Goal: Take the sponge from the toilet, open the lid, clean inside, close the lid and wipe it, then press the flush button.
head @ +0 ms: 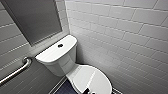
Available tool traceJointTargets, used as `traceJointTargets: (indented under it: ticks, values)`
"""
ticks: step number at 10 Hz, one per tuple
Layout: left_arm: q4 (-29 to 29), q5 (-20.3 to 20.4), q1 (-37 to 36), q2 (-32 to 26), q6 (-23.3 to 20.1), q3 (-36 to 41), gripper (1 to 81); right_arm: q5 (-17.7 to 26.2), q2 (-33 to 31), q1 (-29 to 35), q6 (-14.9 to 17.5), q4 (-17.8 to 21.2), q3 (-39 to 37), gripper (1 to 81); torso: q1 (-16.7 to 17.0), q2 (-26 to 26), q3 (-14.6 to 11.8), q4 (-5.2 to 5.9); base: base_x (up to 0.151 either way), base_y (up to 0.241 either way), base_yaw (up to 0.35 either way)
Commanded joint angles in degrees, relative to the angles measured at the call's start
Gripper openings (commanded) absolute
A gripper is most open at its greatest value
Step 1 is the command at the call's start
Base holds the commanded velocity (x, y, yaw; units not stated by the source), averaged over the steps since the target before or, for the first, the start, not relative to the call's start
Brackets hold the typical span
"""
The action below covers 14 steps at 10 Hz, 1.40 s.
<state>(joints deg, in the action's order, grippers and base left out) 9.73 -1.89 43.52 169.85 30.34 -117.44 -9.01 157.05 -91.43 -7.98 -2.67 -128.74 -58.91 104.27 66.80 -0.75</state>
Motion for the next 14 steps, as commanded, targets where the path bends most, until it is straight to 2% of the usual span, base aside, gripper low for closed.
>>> traceJointTargets:
  ticks: [1,7,11,14]
  values:
    - [0.47,-0.31,-6.82,0.76,0.16,2.30,81.1,5.14,-0.66,-0.74,-0.10,-0.76,1.14,1.0,0.00,0.00,0.00,0.02,0.000,0.000,0.000]
    - [0.47,1.54,-7.70,0.32,2.79,2.92,81.1,5.14,-0.57,-0.65,-0.10,-0.67,1.49,1.0,0.00,0.00,0.00,0.00,0.000,0.000,0.000]
    - [0.47,1.63,-8.31,2.43,5.08,-1.91,81.1,5.05,-0.48,-0.73,-0.19,-0.67,1.49,1.0,0.00,0.00,0.00,0.00,0.000,0.000,0.000]
    - [0.38,1.71,-9.46,1.55,5.08,1.15,81.1,5.05,-0.48,-0.65,-0.10,-0.58,1.49,1.0,0.00,0.00,0.00,0.00,0.000,0.000,0.000]
